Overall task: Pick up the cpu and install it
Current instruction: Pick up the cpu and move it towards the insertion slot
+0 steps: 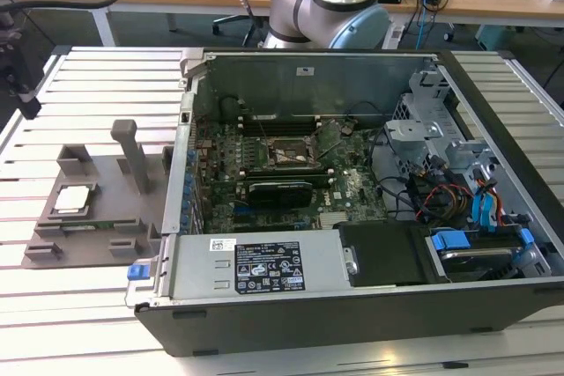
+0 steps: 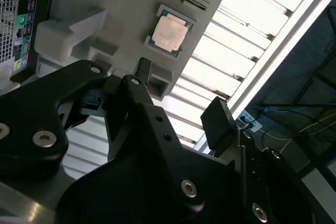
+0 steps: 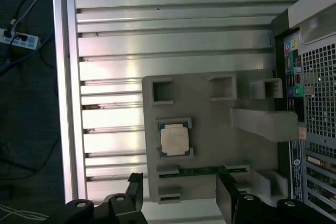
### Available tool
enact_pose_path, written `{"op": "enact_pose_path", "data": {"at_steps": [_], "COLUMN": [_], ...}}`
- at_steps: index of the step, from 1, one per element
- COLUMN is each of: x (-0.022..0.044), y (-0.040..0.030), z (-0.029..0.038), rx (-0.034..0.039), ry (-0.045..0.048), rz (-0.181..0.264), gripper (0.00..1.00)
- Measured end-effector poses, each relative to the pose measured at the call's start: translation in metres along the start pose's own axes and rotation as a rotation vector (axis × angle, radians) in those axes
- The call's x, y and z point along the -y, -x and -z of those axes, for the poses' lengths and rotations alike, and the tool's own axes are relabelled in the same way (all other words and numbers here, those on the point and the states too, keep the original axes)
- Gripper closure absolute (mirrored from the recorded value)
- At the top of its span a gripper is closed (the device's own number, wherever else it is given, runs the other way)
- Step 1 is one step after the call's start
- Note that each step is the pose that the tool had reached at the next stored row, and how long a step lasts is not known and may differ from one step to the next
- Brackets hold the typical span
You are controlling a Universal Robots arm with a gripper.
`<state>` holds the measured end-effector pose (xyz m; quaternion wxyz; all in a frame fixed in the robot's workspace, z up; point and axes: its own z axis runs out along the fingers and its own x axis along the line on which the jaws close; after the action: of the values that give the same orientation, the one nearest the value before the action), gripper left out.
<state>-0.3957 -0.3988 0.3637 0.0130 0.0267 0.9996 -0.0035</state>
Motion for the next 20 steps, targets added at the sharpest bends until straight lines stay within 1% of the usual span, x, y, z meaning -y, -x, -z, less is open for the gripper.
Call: {"op": "enact_pose_path", "data": {"at_steps": [7,20], "x": [-0.0001,-0.0001], "y": [-0.0002,-0.0004], "z": [-0.0065,-0.0155], "rx": [0.0,0.0], "ry": [0.0,0.0], "rz": [0.0,0.0], "gripper": [0.34,0.34]}}
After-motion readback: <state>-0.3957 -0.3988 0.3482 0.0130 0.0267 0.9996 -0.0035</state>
